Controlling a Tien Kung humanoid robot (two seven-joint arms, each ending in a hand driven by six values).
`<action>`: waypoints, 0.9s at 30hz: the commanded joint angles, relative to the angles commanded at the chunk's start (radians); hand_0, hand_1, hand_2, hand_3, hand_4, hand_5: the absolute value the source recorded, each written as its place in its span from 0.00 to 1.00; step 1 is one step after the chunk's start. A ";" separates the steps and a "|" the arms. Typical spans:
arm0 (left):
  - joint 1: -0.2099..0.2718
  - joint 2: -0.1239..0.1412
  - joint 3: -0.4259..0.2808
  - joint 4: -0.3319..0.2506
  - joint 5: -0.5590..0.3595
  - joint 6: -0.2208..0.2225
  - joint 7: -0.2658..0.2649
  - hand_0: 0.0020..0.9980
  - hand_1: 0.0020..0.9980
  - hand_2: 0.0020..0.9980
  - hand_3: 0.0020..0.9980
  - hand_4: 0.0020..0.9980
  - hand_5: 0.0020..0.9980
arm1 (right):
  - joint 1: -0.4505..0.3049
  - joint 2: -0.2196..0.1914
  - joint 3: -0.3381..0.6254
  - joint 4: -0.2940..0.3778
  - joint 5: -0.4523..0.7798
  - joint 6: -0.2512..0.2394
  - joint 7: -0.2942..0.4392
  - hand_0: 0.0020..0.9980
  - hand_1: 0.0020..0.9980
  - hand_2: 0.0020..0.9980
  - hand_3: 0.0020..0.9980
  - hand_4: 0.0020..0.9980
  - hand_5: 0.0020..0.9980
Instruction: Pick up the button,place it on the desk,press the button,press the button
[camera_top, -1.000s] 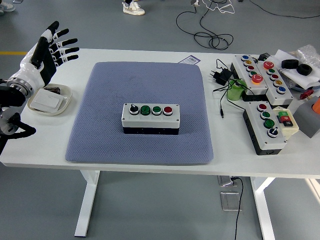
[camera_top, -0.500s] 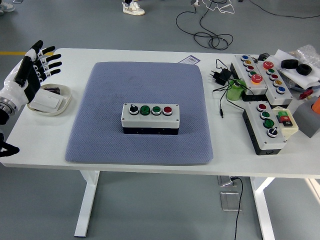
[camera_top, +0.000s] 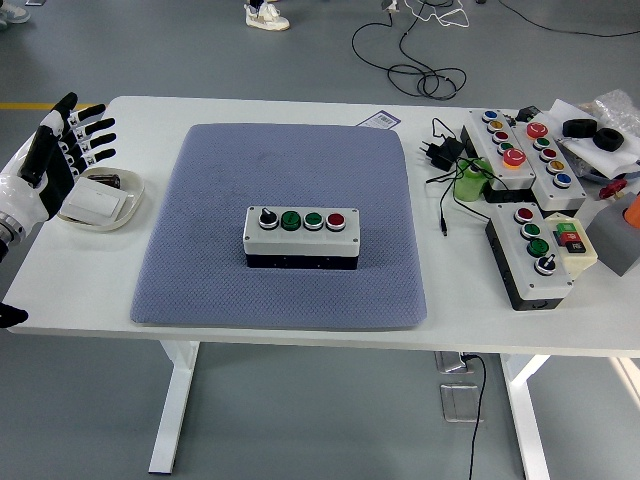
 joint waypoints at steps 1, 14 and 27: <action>0.001 0.000 -0.001 0.000 0.000 -0.001 0.000 0.85 0.89 0.89 0.88 0.76 1.00 | 0.000 0.000 0.000 0.000 0.000 0.000 0.000 0.64 0.51 0.55 0.59 0.24 0.37; 0.013 0.021 -0.029 0.004 0.003 -0.049 0.012 0.89 0.92 0.92 0.91 0.78 1.00 | -0.005 0.004 0.009 0.000 0.009 -0.001 0.005 0.64 0.51 0.55 0.59 0.24 0.37; 0.015 0.012 -0.060 0.012 0.005 -0.066 0.026 0.92 0.93 0.94 0.95 0.78 1.00 | 0.000 0.006 0.008 0.000 0.020 0.004 0.011 0.64 0.51 0.55 0.59 0.24 0.37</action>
